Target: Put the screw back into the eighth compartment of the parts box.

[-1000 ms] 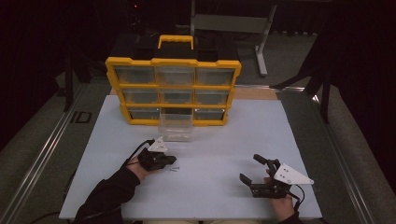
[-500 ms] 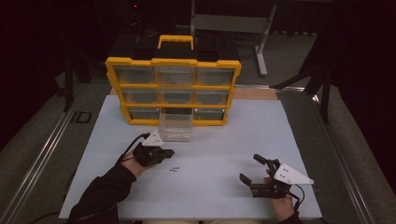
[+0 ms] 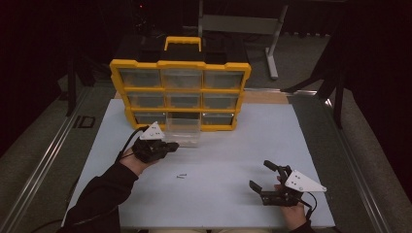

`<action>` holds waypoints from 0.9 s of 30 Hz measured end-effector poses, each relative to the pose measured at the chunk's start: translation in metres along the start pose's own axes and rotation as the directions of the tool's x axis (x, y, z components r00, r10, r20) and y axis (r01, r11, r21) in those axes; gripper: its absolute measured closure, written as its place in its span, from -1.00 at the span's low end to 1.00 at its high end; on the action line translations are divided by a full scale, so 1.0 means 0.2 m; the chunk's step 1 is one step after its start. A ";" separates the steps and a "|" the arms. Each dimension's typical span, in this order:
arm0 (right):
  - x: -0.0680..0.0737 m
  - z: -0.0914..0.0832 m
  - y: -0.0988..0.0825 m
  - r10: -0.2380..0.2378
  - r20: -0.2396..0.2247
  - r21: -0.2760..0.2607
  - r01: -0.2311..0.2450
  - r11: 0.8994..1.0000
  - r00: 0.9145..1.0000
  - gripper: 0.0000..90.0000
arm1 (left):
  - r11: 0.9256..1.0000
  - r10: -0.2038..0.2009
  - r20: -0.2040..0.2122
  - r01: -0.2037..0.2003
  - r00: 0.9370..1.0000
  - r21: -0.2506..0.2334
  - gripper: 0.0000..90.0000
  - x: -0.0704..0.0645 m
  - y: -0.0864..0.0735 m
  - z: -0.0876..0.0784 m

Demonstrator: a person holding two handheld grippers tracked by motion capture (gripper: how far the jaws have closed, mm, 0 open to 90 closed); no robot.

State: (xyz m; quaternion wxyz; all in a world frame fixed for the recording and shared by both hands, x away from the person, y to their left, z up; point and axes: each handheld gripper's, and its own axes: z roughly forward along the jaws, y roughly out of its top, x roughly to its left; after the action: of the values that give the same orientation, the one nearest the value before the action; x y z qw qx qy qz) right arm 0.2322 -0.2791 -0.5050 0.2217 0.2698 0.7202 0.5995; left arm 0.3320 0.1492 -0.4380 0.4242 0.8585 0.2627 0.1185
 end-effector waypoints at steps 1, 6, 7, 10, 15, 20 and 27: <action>0.00 0.00 0.00 0.001 -0.001 -0.001 -0.001 1.000 1.000 -0.73 | 1.000 0.001 -0.004 -0.001 1.000 -0.001 0.95 0.01 0.01 -0.01; 0.00 0.00 0.00 0.000 -0.001 0.000 0.000 1.000 1.000 -0.73 | 0.999 -0.030 -0.037 0.029 0.999 -0.023 0.95 0.04 0.08 -0.04; 0.00 0.00 0.00 0.000 -0.002 -0.001 0.000 1.000 1.000 -0.73 | 0.999 -0.034 -0.048 0.032 0.998 -0.025 0.95 0.05 0.09 -0.05; 0.00 0.00 0.00 0.000 -0.002 0.000 0.000 1.000 1.000 -0.73 | 0.998 -0.048 -0.071 0.046 0.996 -0.033 0.95 0.07 0.13 -0.05; 0.00 0.00 0.00 0.000 -0.004 0.000 0.000 1.000 1.000 -0.73 | 0.996 -0.086 -0.100 0.082 0.991 -0.040 0.95 0.09 0.17 -0.04; 0.00 0.00 0.00 -0.002 -0.005 0.001 0.002 1.000 1.000 -0.73 | 0.993 -0.121 -0.119 0.119 0.986 -0.025 0.95 0.10 0.20 0.00; 0.00 0.00 0.00 -0.001 -0.005 0.000 0.001 1.000 1.000 -0.73 | 0.986 -0.168 -0.130 0.167 0.977 -0.016 0.94 0.13 0.23 0.06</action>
State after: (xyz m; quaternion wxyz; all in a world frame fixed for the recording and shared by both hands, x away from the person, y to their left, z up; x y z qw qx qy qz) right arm 0.2319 -0.2793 -0.5047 0.2204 0.2680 0.7207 0.6002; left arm 0.3752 0.1329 -0.4082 0.4165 0.8226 0.3612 0.1390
